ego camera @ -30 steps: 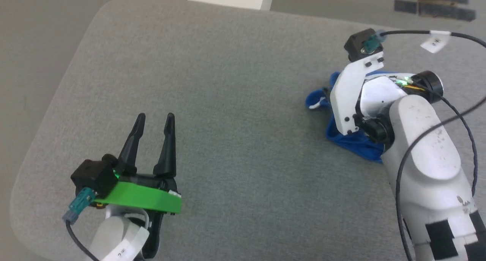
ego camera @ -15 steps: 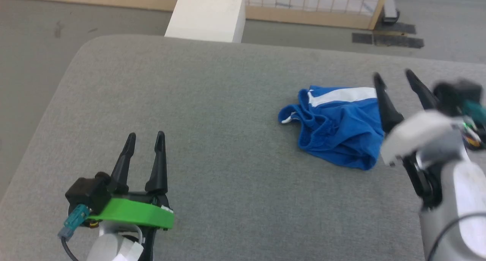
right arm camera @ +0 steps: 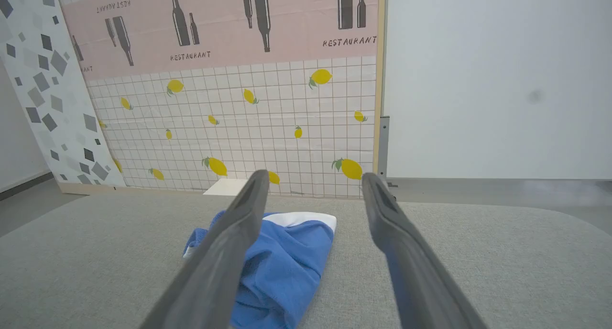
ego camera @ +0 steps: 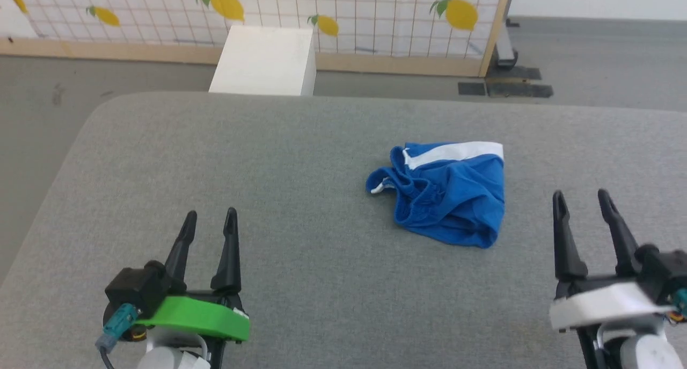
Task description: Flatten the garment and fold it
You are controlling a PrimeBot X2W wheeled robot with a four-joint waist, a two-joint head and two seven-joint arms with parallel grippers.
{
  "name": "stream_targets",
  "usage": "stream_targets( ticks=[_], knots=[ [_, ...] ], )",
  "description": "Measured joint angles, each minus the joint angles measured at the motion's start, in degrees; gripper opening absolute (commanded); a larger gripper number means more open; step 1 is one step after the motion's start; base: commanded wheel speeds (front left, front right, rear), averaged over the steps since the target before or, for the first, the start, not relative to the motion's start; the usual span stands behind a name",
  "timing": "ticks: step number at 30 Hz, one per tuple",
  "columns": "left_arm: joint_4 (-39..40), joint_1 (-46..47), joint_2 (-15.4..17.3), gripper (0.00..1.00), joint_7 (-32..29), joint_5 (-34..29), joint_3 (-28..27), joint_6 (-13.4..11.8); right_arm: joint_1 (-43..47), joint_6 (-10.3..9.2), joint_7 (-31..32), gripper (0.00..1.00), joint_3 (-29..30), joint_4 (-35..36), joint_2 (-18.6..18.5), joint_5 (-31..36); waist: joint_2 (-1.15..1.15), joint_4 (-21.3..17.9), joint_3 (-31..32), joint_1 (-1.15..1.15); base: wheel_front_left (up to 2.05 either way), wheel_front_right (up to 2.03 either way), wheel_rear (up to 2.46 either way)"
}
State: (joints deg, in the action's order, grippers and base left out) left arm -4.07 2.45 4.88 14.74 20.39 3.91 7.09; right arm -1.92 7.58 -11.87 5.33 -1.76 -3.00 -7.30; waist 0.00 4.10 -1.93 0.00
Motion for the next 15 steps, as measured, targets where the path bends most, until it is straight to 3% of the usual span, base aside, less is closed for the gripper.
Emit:
stream_targets(
  ticks=[15],
  knots=[
    [-1.83,-1.82,-0.81,1.0,0.0,-0.82,0.66,0.0,6.64,0.0,-2.54,1.0,1.58,0.27,0.05,1.85,0.0,-2.12,2.51,0.0,0.0,0.0,0.0]
  ],
)
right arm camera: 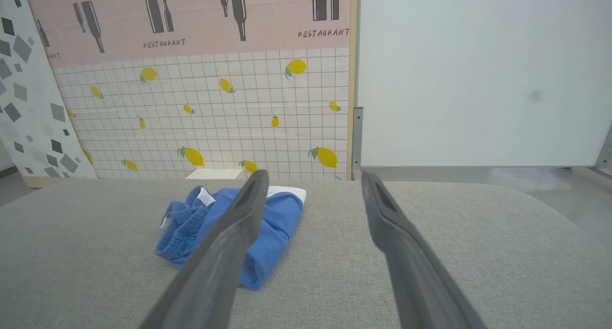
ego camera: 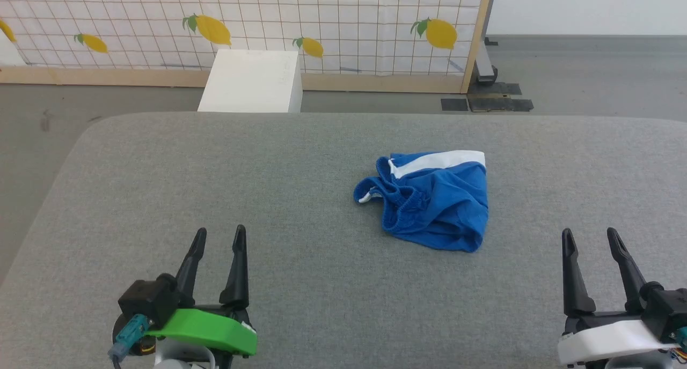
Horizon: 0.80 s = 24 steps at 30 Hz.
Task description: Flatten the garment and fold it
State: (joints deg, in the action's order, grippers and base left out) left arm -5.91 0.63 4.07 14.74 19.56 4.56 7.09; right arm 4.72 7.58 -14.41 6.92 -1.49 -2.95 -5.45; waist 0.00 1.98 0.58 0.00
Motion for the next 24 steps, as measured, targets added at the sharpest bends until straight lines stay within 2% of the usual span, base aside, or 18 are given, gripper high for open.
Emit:
stream_targets(
  ticks=[15,17,18,21,23,24],
  knots=[
    [-0.49,0.04,-0.02,1.0,0.0,0.0,0.33,0.0,-0.01,0.0,-0.24,1.0,0.26,-0.01,0.0,0.97,0.0,0.24,-0.97,0.0,0.0,0.0,0.0],
    [-0.51,0.04,-0.02,1.0,0.0,0.0,0.37,0.0,-0.01,0.0,-0.24,1.0,0.32,-0.27,0.0,-0.44,0.0,0.33,-0.93,0.0,0.0,0.0,0.0],
    [-0.51,0.04,-0.02,1.0,0.0,0.0,0.37,0.0,-0.03,0.01,-0.24,1.0,0.37,-0.65,0.01,-2.57,0.0,0.36,-0.96,0.0,0.0,0.0,0.0],
    [-0.42,0.04,-0.02,1.0,0.0,0.0,0.24,0.0,-1.33,0.0,1.92,1.0,1.01,-3.79,0.04,-19.12,0.0,0.39,-1.33,0.0,0.0,0.0,0.0],
    [-0.31,0.07,-0.01,1.0,0.0,0.0,0.25,0.0,-4.15,-0.01,7.23,1.0,1.44,-6.65,0.01,-32.29,0.0,0.4,-1.76,0.0,0.0,0.0,0.0],
    [-0.25,0.09,0.0,1.0,0.0,0.0,0.29,0.0,-5.5,-0.01,9.73,1.0,1.63,-7.59,0.02,-36.38,0.0,0.41,-1.98,0.0,0.0,0.0,0.0]
  ],
)
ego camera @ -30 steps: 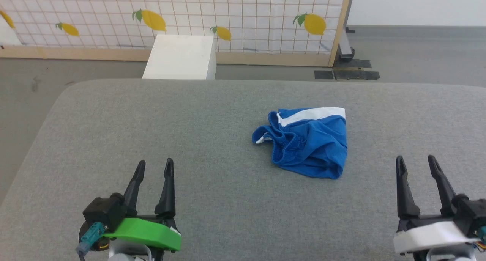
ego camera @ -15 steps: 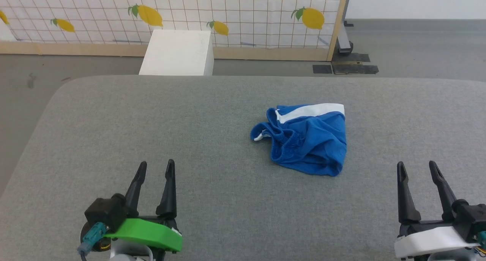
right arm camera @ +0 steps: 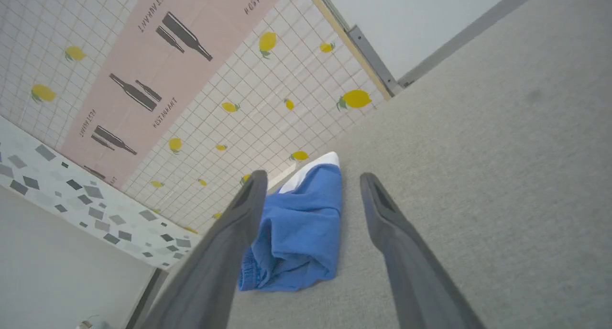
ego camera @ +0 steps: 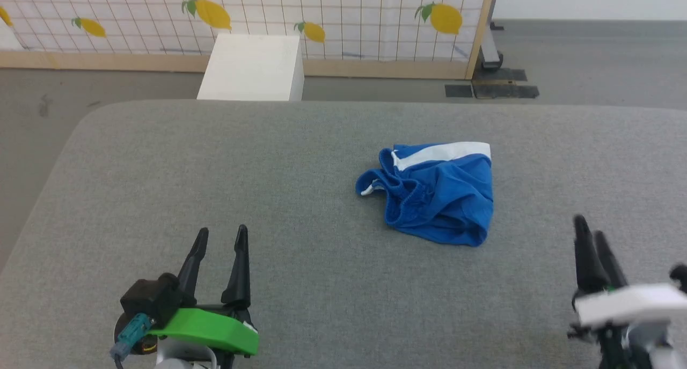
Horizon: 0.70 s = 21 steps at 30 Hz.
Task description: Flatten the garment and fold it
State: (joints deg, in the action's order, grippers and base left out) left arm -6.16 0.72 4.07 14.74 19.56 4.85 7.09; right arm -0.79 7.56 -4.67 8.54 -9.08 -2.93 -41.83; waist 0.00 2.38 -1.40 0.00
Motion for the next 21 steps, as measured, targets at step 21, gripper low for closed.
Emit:
stream_targets(
  ticks=[21],
  knots=[
    [1.45,5.96,0.9,1.0,0.0,0.16,2.65,0.0,-41.72,0.0,45.3,1.0,22.82,-48.79,-4.75,-0.86,0.0,5.59,-8.87,0.0,0.0,0.0,0.0]
  ],
)
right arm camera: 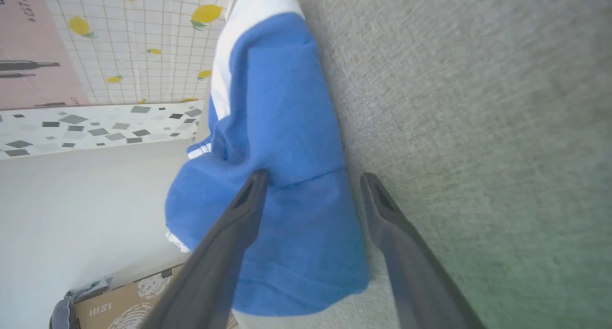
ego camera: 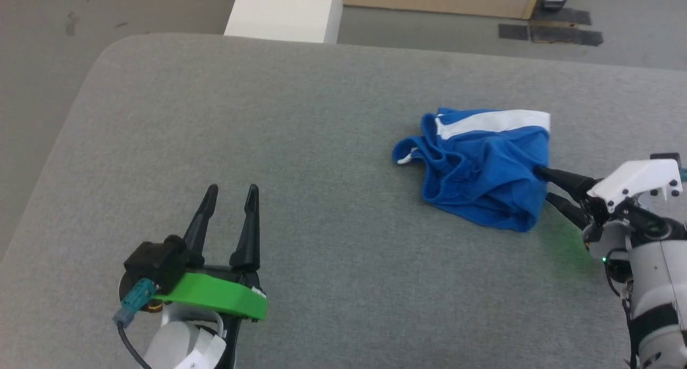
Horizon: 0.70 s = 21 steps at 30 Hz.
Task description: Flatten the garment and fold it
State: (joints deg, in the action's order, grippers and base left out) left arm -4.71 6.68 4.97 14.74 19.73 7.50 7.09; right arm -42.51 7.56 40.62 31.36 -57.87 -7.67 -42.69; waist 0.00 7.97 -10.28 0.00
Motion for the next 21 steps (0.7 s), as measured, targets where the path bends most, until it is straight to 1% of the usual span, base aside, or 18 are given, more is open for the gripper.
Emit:
stream_targets(
  ticks=[4,8,9,10,11,17,20,21],
  knots=[
    [0.05,0.69,0.0,1.0,-0.01,0.01,0.36,0.0,-3.71,0.0,1.35,1.0,1.04,-4.1,-0.52,5.08,0.0,1.79,-1.51,0.0,0.0,0.0,0.0],
    [0.07,0.88,-0.03,1.0,-0.01,0.01,0.41,0.0,-6.92,0.0,3.43,1.0,1.31,-5.65,-0.15,8.24,0.0,3.41,-2.72,0.0,0.0,0.0,0.0],
    [0.07,0.9,-0.03,1.0,-0.01,0.01,0.42,0.0,-7.48,0.0,4.21,0.98,1.35,-5.79,0.1,8.59,0.0,3.77,-2.96,0.0,0.0,0.0,0.0],
    [0.07,0.91,-0.03,1.0,-0.01,0.01,0.42,0.0,-7.89,0.0,4.85,0.6,1.36,-5.89,0.35,8.89,0.0,4.02,-3.13,0.0,0.0,0.0,0.0],
    [0.03,0.94,-0.08,1.0,0.0,0.01,0.38,0.0,-8.4,0.0,6.7,0.0,0.97,-5.41,0.99,11.09,0.0,4.99,-3.53,0.0,0.0,0.0,0.0],
    [0.07,0.94,-0.18,1.0,-0.01,0.0,-0.03,0.0,-8.33,0.0,8.7,0.0,-1.37,-0.22,1.82,14.33,0.0,4.49,-3.16,0.0,0.0,0.0,0.0],
    [0.24,0.94,-0.19,1.0,-0.01,0.0,-0.38,0.0,-7.89,0.0,10.44,0.0,-5.87,4.3,2.38,17.95,0.0,3.36,-3.03,0.0,0.0,0.0,0.0],
    [0.37,0.94,-0.16,1.0,-0.01,0.0,-0.51,0.0,-7.56,0.0,11.25,0.0,-8.45,6.23,2.46,19.8,0.0,2.83,-3.02,0.0,0.0,0.0,0.0]
  ],
)
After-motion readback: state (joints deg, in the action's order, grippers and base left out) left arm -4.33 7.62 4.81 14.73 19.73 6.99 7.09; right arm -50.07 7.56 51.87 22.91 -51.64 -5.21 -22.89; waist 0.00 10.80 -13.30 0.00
